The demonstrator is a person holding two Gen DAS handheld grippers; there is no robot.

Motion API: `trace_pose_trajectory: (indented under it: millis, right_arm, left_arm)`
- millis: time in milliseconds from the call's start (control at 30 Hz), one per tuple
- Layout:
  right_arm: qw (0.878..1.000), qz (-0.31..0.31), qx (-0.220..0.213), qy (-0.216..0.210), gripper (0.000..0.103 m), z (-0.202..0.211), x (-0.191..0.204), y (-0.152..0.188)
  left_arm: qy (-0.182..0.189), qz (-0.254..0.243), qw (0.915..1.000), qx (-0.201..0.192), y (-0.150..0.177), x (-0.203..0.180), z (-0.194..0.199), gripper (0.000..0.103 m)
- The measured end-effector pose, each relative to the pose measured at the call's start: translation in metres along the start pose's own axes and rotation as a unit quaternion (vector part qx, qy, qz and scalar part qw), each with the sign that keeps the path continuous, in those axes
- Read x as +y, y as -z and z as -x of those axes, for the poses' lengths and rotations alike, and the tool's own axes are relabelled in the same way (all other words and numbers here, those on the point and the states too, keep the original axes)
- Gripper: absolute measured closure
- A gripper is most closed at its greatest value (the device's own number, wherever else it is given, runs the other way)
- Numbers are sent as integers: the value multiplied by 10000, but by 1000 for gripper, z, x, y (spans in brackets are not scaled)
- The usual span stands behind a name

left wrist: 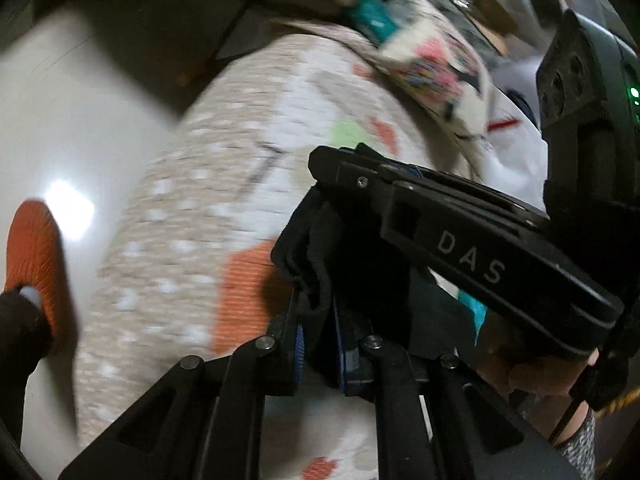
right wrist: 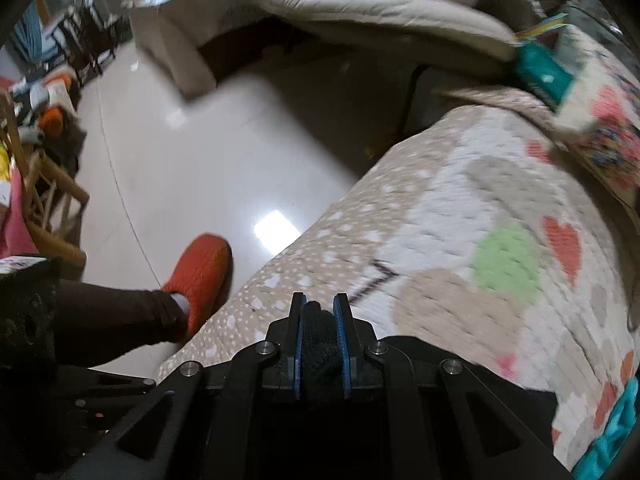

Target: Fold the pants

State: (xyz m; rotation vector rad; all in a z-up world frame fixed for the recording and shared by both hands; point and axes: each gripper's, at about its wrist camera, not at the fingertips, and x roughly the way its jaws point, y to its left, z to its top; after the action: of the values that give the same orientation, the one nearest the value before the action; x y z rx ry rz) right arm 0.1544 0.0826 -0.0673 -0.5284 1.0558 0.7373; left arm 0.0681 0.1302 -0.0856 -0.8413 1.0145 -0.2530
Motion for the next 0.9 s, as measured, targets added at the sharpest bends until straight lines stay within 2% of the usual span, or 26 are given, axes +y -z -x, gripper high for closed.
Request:
trace_pose_trajectory:
  millis: [100, 233, 333, 400, 467, 533, 567, 633, 700, 767, 800, 833, 900]
  right_arm:
    - [9991, -339, -211, 102, 88, 30, -35, 21]
    - [9942, -968, -317, 341, 88, 61, -96, 72]
    - [9882, -1429, -239, 488, 88, 72, -142, 119]
    - [9836, -1679, -17, 665, 86, 73, -167, 152]
    - [9775, -1823, 243, 1033, 79, 72, -186, 177]
    - [9644, -1933, 562, 1715, 60, 75, -207, 202]
    - [9581, -1996, 636, 1952, 56, 79, -217, 210]
    - [9455, -2337, 545, 2201, 54, 94, -234, 223]
    - [9396, -2699, 185, 2094, 54, 114, -241, 225]
    - [9402, -2883, -354, 1780, 54, 133, -236, 216]
    - [9436, -2899, -551, 1500, 54, 138, -231, 211]
    - [9487, -2927, -729, 945, 54, 138, -225, 204]
    - [9503, -2990, -860, 106, 54, 130, -213, 196]
  left_arm:
    - [45, -319, 9994, 151, 6, -39, -17, 91]
    - [-64, -1046, 9936, 416, 28, -100, -60, 91]
    - [-109, -1410, 9876, 689, 50, -127, -88, 89]
    - [22, -1557, 9828, 998, 68, -140, -99, 88]
    - [127, -1704, 9780, 1196, 80, -145, -100, 83]
    - [175, -1915, 9729, 1282, 90, -147, -95, 75]
    - [196, -1974, 9717, 1284, 92, -144, -90, 71]
    - [219, -1935, 9735, 1198, 89, -131, -76, 69]
    - [102, -1684, 9805, 1011, 76, -113, -68, 66]
    - [-30, -1285, 9880, 853, 60, -94, -66, 65]
    - [-98, -1019, 9915, 799, 53, -82, -66, 65]
    - [-128, -861, 9933, 762, 49, -75, -65, 65]
    - [-229, -699, 9951, 667, 41, -65, -70, 65]
